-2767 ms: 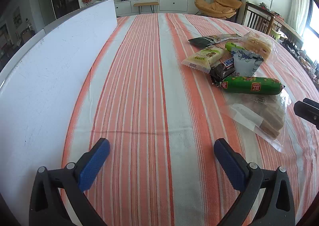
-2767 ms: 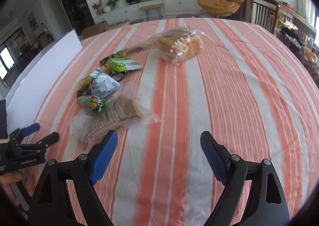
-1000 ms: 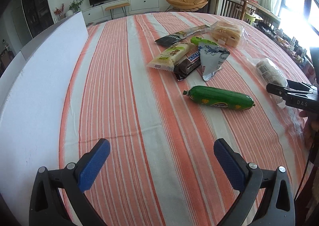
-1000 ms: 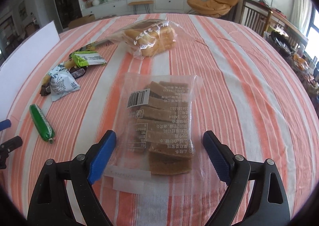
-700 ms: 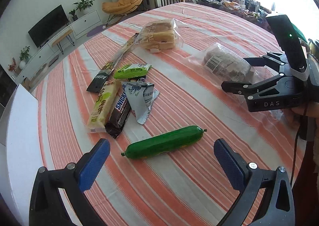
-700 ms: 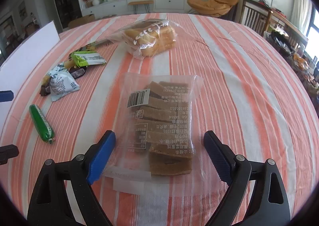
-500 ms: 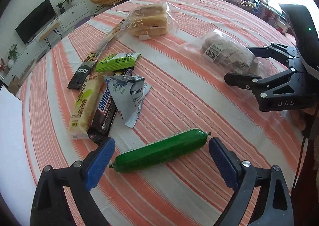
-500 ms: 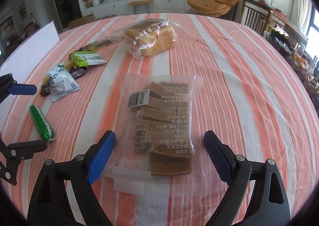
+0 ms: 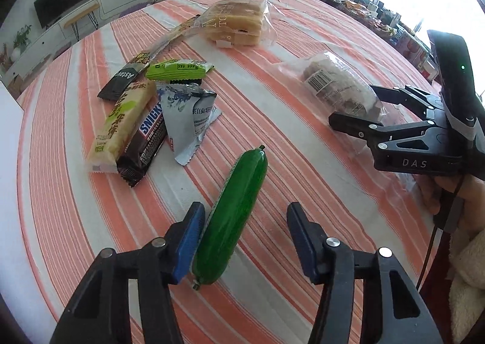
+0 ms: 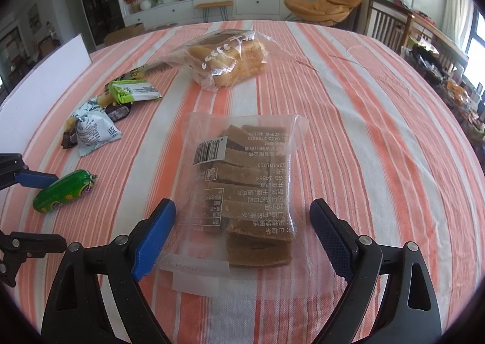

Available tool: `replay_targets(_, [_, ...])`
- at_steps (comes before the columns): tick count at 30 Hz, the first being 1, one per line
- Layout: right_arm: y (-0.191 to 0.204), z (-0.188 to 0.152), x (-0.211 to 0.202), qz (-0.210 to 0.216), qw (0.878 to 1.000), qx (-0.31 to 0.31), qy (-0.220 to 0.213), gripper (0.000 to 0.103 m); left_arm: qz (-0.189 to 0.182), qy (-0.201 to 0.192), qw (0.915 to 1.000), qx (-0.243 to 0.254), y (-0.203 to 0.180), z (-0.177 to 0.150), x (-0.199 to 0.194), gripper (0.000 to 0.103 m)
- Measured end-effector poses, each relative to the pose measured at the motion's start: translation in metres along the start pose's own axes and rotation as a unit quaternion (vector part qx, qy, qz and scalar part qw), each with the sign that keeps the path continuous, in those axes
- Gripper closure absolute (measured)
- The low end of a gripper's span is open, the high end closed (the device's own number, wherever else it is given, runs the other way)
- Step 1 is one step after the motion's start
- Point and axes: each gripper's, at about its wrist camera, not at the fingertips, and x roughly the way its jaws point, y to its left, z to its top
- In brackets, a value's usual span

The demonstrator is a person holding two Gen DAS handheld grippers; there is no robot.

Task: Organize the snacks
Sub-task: 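Align the left tool fingers around the green sausage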

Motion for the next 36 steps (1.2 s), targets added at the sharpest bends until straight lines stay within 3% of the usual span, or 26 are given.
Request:
replay_targets(1, [0.0,0.0,0.0,0.0,1.0,0.0,0.0,0.011,0.003,-0.001,1.0,-0.003,0.0,-0.001,-0.001,0.08])
replay_targets(3, [0.0,0.0,0.0,0.0,1.0,0.0,0.0,0.011,-0.003,-0.006,0.9997,-0.026,0.003,-0.008,-0.007,0.081])
replay_targets(7, [0.0,0.0,-0.001,0.001,1.0,0.001,0.0,0.011,0.037,-0.027,0.9939,-0.1,0.012,-0.043,-0.024,0.081])
replay_targets(12, [0.0,0.0,-0.001,0.0,1.0,0.001,0.0,0.011,0.109,-0.07,0.9662,-0.223,0.051,-0.09,-0.046,0.081])
replay_targets(15, [0.0,0.0,-0.001,0.0,1.0,0.001,0.0,0.011,0.13,-0.091,0.9567,-0.244,0.066,-0.099,-0.047,0.079])
replay_targets(17, [0.0,0.0,-0.001,0.0,1.0,0.001,0.0,0.011,0.136,-0.098,0.9569,-0.237,0.067,-0.097,-0.045,0.068])
replay_targets(19, [0.0,0.0,-0.001,0.0,1.0,0.001,0.0,0.011,0.15,-0.096,0.9562,-0.232,0.065,-0.095,-0.04,0.023])
replay_targets(20, [0.0,0.0,-0.001,0.0,1.0,0.001,0.0,0.011,0.158,-0.1,0.9543,-0.233,0.066,-0.095,-0.038,0.018])
replay_targets(23, [0.0,0.0,-0.001,0.002,1.0,0.002,-0.001,0.01,0.185,-0.102,0.9485,-0.236,0.07,-0.096,-0.033,0.014])
replay_targets(28, [0.001,0.0,-0.001,0.002,1.0,0.003,-0.001,0.01,0.193,-0.093,0.9414,-0.261,0.081,-0.098,-0.033,0.0])
replay_targets(36, [0.005,0.0,0.001,-0.004,1.0,-0.009,0.005,0.007,0.197,-0.096,0.9397,-0.263,0.078,-0.1,-0.033,0.0])
